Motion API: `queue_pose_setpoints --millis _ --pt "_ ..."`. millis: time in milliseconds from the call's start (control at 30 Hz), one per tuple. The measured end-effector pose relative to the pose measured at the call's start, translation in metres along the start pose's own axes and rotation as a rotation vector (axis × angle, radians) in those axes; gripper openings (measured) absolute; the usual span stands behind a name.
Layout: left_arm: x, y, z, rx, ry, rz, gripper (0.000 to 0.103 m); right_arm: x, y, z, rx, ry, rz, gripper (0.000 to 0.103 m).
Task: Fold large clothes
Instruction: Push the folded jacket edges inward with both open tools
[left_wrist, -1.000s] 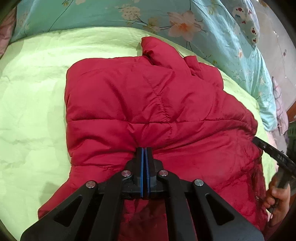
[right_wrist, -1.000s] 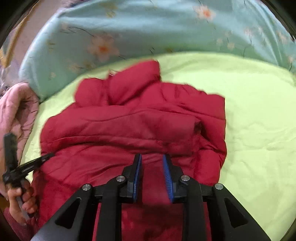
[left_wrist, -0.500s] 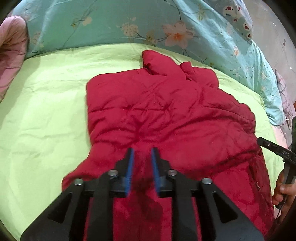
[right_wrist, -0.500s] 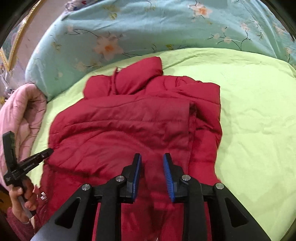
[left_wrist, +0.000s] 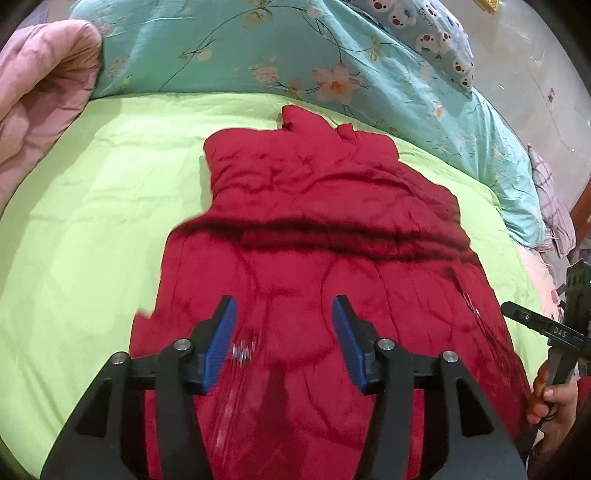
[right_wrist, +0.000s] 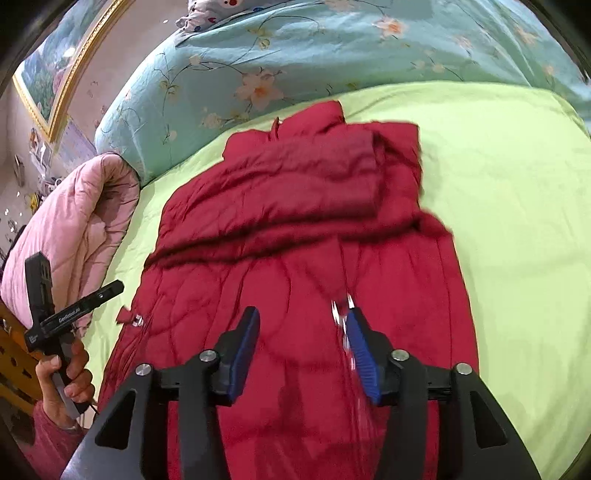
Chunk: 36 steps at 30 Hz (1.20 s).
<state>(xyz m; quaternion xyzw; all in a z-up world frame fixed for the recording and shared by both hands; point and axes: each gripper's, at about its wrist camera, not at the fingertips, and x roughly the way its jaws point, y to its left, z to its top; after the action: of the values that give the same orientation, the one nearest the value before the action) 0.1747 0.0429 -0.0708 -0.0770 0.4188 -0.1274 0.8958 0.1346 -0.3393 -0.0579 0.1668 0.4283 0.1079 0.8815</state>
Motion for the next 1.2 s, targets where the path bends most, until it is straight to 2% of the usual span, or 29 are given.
queue_pose_setpoints --millis 167,533,633,767,1133,1200 --pt "-0.021 0.007 -0.024 -0.030 -0.003 -0.010 0.052 -0.017 -0.002 -0.023 0.018 0.006 -0.008 0.053" --pt "-0.046 0.008 -0.051 -0.020 -0.010 0.006 0.052 -0.046 0.007 -0.057 0.027 -0.016 -0.001 0.056" --pt "-0.054 0.008 -0.059 -0.019 -0.015 0.006 0.059 -0.056 0.008 -0.065 0.037 -0.025 0.001 0.057" --pt "-0.064 0.011 -0.068 -0.024 -0.021 0.013 0.059 -0.067 0.009 -0.074 0.048 -0.041 -0.001 0.062" --pt "-0.080 0.028 -0.093 -0.062 0.003 0.070 0.065 -0.092 0.000 -0.099 0.085 -0.084 -0.006 0.062" --pt "-0.082 0.032 -0.098 -0.073 0.004 0.080 0.066 -0.095 -0.005 -0.103 0.098 -0.083 -0.014 0.066"
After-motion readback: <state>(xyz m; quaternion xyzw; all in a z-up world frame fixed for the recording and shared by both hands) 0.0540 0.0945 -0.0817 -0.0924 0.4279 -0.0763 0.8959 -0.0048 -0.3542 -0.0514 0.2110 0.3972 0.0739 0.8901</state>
